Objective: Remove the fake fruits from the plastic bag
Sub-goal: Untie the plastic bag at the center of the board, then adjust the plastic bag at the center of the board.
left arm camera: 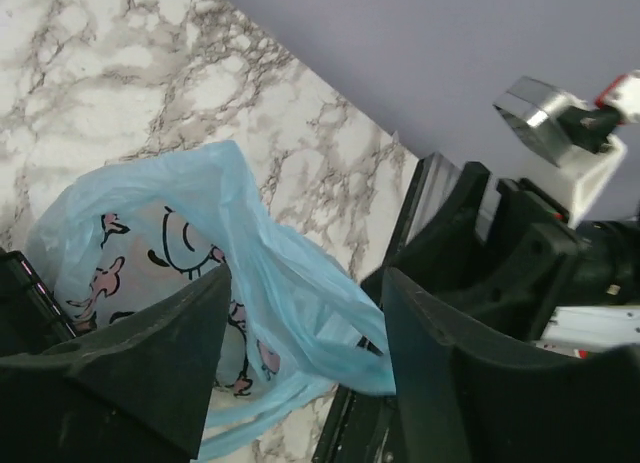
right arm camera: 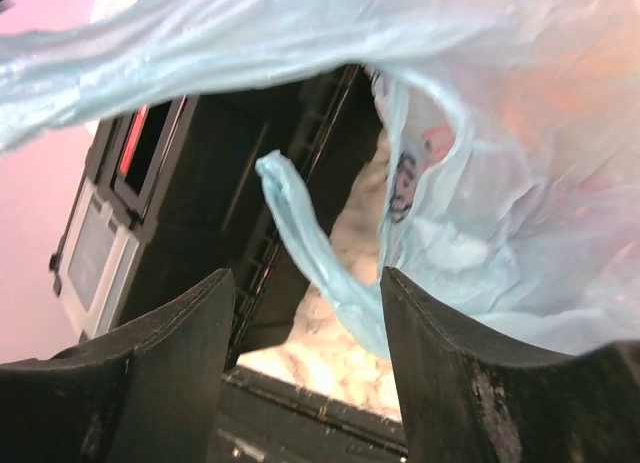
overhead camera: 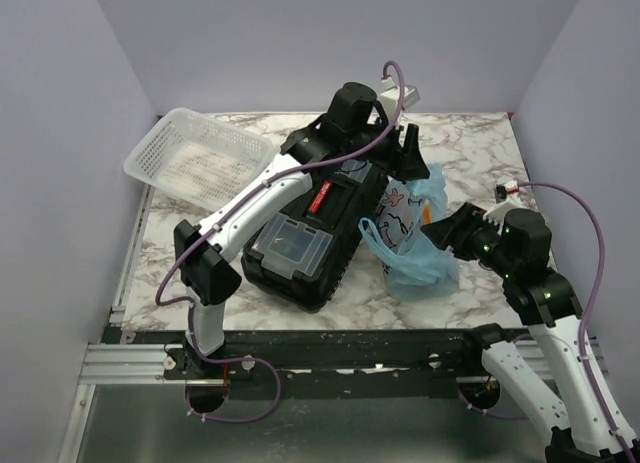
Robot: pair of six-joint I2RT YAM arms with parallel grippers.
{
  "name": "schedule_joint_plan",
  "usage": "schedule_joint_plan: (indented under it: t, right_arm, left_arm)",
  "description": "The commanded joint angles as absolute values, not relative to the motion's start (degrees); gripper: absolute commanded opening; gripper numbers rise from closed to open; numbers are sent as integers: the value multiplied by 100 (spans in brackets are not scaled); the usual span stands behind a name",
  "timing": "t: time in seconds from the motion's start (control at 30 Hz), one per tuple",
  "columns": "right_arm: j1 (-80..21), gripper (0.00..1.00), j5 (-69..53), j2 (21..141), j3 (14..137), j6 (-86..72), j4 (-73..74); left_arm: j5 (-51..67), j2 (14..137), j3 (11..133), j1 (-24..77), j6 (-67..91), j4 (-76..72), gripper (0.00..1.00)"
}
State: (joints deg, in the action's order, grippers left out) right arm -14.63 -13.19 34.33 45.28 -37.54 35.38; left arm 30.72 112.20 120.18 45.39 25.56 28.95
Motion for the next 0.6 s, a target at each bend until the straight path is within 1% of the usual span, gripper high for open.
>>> schedule_joint_plan:
  t: [0.0, 0.07, 0.1, 0.17, 0.23, 0.3, 0.47, 0.57]
  right_arm:
    - [-1476, 65, -548, 3759, 4890, -3383, 3667]
    - [-1477, 66, -407, 4016, 5035, -3229, 3714]
    - [-1477, 69, -270, 4109, 5103, -3196, 3735]
    - [-1477, 76, -145, 4258, 5198, -3120, 3643]
    - [-1479, 79, -44, 4393, 5259, -3023, 3475]
    - [-1477, 80, 84, 4569, 5325, -2951, 3308]
    - [-1477, 80, 342, 5229, 5525, -2707, 2784]
    - [-1477, 82, 133, 5645, 5586, -2542, 2217]
  left_arm:
    - [2892, 10243, 11867, 4535, 2092, 3061, 65]
    - [2782, 10097, 11821, 4546, 2008, 3272, 73]
    - [2749, 10005, 11733, 4550, 1958, 3332, 75]
    - [2676, 9788, 11432, 4560, 1875, 3400, 75]
    - [2626, 9421, 10804, 4594, 1856, 3227, 75]
    - [2654, 8976, 10032, 4648, 1796, 2892, 73]
    - [2660, 7885, 8195, 4969, 1521, 1860, 74]
    - [2216, 7486, 7527, 5369, 1204, 1612, 74]
